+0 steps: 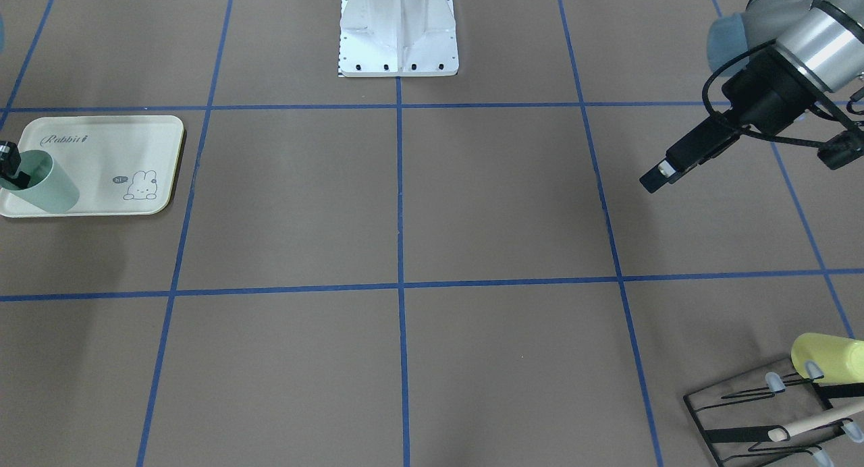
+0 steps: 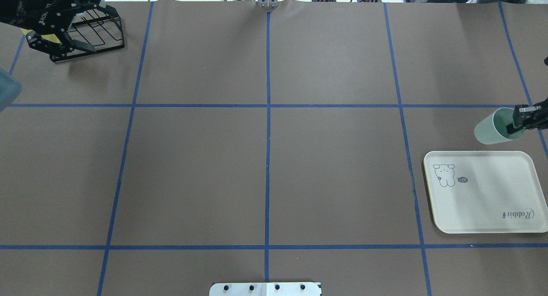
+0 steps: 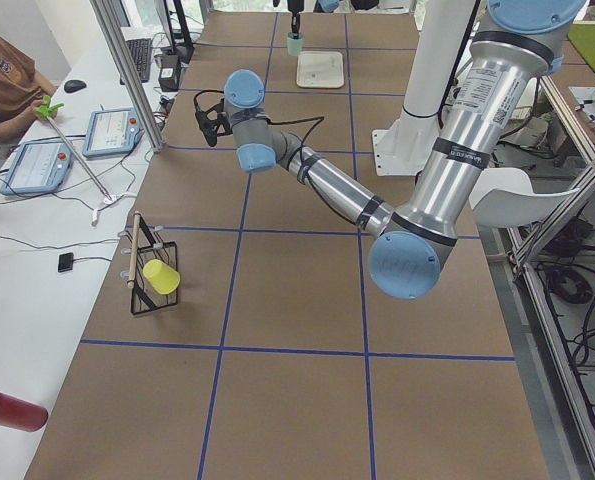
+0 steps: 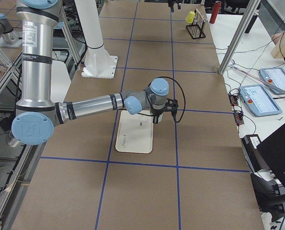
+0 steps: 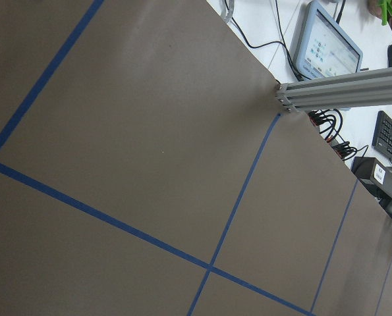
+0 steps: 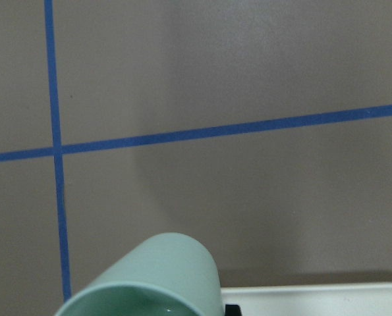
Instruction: Left arm grabs green cup and hands to right arm on tray
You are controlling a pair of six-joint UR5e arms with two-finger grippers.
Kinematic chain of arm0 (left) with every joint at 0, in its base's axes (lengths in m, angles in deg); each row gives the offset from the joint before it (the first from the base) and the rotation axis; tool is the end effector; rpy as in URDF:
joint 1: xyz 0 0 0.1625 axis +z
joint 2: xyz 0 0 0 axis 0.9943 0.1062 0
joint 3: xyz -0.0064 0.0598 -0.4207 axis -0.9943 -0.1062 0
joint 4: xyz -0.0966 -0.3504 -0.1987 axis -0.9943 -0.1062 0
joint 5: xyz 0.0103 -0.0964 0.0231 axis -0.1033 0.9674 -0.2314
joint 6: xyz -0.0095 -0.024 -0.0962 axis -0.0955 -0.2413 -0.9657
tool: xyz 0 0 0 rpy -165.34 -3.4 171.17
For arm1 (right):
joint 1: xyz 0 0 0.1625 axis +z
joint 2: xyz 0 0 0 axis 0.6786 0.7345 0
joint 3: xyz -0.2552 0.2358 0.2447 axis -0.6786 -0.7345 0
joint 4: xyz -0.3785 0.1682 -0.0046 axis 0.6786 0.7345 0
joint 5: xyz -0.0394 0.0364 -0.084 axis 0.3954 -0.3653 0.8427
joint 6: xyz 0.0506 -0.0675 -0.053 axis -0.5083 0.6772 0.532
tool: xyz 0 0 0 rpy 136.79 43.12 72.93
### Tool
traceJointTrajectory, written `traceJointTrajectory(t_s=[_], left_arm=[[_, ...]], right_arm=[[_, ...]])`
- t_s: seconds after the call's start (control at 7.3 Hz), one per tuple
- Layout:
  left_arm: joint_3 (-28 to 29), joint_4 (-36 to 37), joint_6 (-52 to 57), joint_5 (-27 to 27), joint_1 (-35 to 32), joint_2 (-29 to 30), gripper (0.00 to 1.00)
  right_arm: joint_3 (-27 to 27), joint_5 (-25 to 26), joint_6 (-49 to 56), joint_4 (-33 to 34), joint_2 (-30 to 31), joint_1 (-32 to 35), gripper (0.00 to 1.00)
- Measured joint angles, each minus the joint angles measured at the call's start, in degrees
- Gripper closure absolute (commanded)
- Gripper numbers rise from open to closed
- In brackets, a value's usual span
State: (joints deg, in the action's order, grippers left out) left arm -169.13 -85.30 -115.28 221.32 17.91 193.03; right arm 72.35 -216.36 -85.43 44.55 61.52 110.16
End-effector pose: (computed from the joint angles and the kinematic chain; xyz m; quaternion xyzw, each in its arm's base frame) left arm 0.1801 -0.5493 0.2699 -0.0389 0.6382 -0.2646 0.7220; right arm -0.1166 -0.4436 0.5306 -0.0225 -0.4201 0.0366 0.9064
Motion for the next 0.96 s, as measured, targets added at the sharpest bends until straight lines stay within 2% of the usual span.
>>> traceJointTrajectory(t_s=[0.41, 0.96], left_arm=[[-0.2, 0.0, -0.1, 0.0, 0.3, -0.2, 0.0], [-0.6, 0.0, -0.1, 0.1, 0.4, -0.1, 0.0]], right_arm=[[1.2, 1.8, 1.1, -3.9, 6.9, -2.6, 1.0], [0.1, 1.8, 1.0, -5.5, 7.9, -7.5, 1.0]])
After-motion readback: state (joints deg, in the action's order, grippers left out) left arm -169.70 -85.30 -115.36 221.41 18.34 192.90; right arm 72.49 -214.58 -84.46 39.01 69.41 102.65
